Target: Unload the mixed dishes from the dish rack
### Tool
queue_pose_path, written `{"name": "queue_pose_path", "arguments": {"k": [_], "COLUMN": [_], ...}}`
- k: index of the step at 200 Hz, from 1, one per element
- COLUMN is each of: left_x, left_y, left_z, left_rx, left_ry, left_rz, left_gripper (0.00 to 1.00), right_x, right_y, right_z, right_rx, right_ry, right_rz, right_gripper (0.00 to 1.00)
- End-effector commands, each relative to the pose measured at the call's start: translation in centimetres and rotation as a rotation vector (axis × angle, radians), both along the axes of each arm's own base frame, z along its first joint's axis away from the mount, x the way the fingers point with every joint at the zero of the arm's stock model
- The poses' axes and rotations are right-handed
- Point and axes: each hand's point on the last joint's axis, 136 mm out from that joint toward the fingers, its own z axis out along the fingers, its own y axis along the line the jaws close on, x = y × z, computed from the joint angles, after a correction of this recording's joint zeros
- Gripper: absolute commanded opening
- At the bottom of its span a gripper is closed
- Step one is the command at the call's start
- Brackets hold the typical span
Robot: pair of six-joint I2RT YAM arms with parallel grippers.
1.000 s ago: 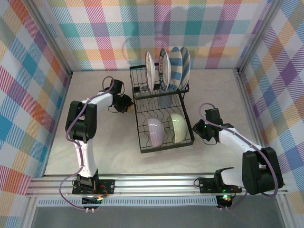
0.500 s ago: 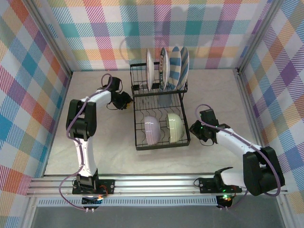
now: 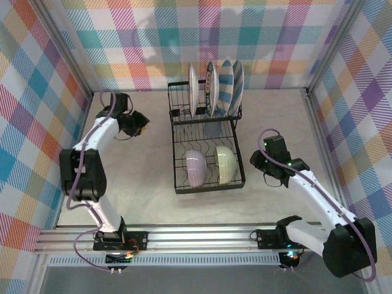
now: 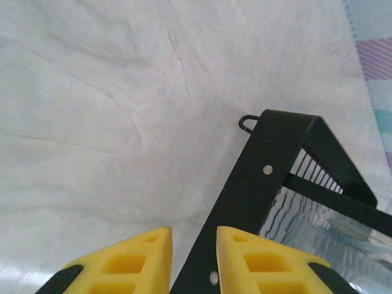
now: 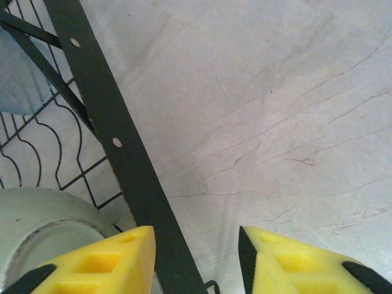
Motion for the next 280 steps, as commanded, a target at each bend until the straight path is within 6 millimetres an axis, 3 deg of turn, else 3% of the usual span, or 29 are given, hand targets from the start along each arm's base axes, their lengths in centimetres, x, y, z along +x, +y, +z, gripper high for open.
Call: {"name": "queue_pose_path", "arguments": {"k": [1, 18, 38, 72, 84, 123, 169, 210, 249, 280], "left_x": [-4.1, -6.5, -9.4, -13.9, -15.3, -18.9, -23.0, -25.0, -25.6, -26.6], "left_y": [1.4, 2.3, 2.6, 2.4, 2.2, 0.4, -4.4, -8.2, -10.0, -10.4], "left_z": [2.6, 5.2, 8.0, 11.1, 12.1, 15.8, 19.3, 20.2, 22.7, 23.8], "left_rx": [0.085, 0.139, 0.167, 0.181, 0.184, 0.153, -0.017, -0.157, -0.29, -0.388], "left_ry": [0.005, -0.034, -0.091, -0.189, -0.23, -0.412, -0.661, -0.789, -0.962, -1.05], "left_rz": [-0.002, 0.002, -0.001, -0.043, -0.063, -0.174, -0.372, -0.577, -0.663, -0.69], "left_gripper": [0.31, 0.37, 0.52, 0.9, 1.0, 1.0, 1.0, 1.0, 1.0, 1.0], "right_x": [-0.8, -1.2, -1.5, -2.4, -2.5, -2.4, -4.0, -5.3, -4.0, -1.1], "right_y": [-0.5, -0.4, -0.2, 0.2, 0.2, 0.2, -1.3, -1.2, -0.2, 1.3], "right_z": [1.5, 3.1, 5.3, 8.0, 9.0, 12.5, 16.0, 21.7, 25.5, 27.2], "right_rx": [-0.042, -0.03, -0.009, 0.007, -0.003, -0.03, -0.052, -0.072, -0.046, -0.04], "right_ry": [-0.015, -0.052, -0.108, -0.18, -0.209, -0.328, -0.415, -0.488, -0.546, -0.523], "right_rz": [0.031, 0.047, 0.068, 0.131, 0.154, 0.198, 0.161, 0.224, 0.244, 0.273], "right_gripper": [0.46, 0.51, 0.61, 0.77, 0.81, 1.0, 0.99, 0.99, 0.99, 0.98]}}
